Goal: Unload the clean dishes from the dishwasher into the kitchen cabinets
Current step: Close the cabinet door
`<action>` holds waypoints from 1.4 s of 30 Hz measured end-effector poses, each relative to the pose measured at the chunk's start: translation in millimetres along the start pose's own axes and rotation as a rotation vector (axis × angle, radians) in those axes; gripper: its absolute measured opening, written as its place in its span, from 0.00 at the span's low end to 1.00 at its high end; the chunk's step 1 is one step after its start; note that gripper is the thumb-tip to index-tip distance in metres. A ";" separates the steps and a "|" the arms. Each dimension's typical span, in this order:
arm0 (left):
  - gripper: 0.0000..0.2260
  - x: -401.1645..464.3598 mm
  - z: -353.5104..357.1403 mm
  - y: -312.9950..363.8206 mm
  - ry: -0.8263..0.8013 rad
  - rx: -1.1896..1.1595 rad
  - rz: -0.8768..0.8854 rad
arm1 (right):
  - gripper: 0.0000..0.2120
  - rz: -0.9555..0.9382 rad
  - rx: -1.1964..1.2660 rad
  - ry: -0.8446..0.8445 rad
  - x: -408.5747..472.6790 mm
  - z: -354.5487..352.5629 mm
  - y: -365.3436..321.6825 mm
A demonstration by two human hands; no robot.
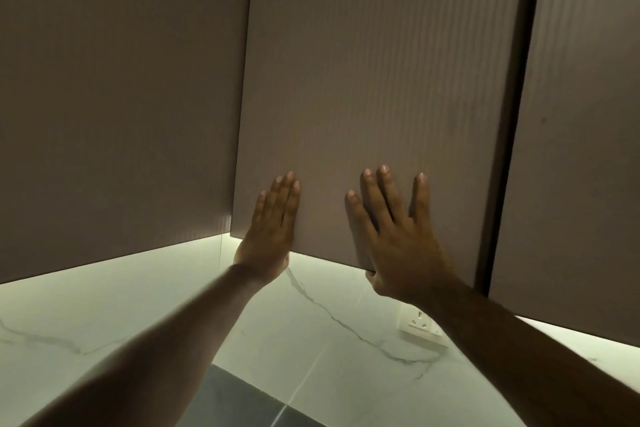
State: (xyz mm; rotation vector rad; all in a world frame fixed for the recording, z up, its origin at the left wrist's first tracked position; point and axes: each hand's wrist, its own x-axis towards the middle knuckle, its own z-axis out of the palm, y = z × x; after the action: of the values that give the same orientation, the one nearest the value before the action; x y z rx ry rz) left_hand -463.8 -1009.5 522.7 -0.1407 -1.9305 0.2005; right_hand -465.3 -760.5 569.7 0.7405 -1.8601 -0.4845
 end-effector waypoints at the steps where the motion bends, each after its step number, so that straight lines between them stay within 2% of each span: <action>1: 0.46 -3.5 -4.5 0.0 -0.007 0.019 0.000 | 0.59 -0.006 0.013 0.015 -1.4 -1.8 -0.6; 7: 0.44 -17.9 -50.4 6.6 -0.082 0.151 -0.033 | 0.55 -0.044 0.071 0.087 -8.5 -15.2 -1.0; 12: 0.44 -36.6 -92.3 19.1 -0.035 0.244 -0.041 | 0.54 -0.068 0.135 0.148 -19.5 -24.9 -2.4; 17: 0.31 -55.7 -147.8 41.6 -0.043 0.379 0.009 | 0.49 -0.053 0.229 0.252 -32.9 -34.9 -8.1; 19: 0.31 -64.6 -179.9 54.4 -0.074 0.446 0.023 | 0.47 -0.015 0.286 0.309 -45.5 -45.6 -13.3; 23: 0.33 -71.2 -228.7 53.0 -0.150 0.498 0.142 | 0.47 0.057 0.350 0.319 -55.5 -52.9 -23.1; 26: 0.33 -72.8 -272.1 57.3 -0.234 0.553 0.255 | 0.47 0.077 0.413 0.311 -67.1 -59.9 -22.0; 28: 0.36 -73.1 -303.7 69.7 -0.326 0.590 0.298 | 0.46 0.091 0.461 0.357 -77.2 -64.2 -23.9; 31: 0.43 -64.3 -338.0 89.9 -0.437 0.545 0.390 | 0.47 0.124 0.507 0.391 -87.1 -68.6 -22.9; 33: 0.42 -50.3 -362.0 100.4 -0.474 0.535 0.482 | 0.49 0.126 0.535 0.384 -95.7 -72.4 -19.6; 37: 0.36 -16.6 -406.3 100.9 -0.460 0.569 0.567 | 0.50 0.122 0.584 0.395 -103.1 -75.4 -16.1; 42: 0.28 2.1 -426.1 117.0 -0.354 0.503 0.788 | 0.49 0.138 0.660 0.429 -115.8 -83.1 -8.8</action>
State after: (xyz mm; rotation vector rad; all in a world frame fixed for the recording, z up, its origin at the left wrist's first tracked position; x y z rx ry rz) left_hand -66.7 -863.8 650.4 -0.5530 -2.0124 1.2904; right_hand -353.9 -687.2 518.6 1.0396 -1.6360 0.3833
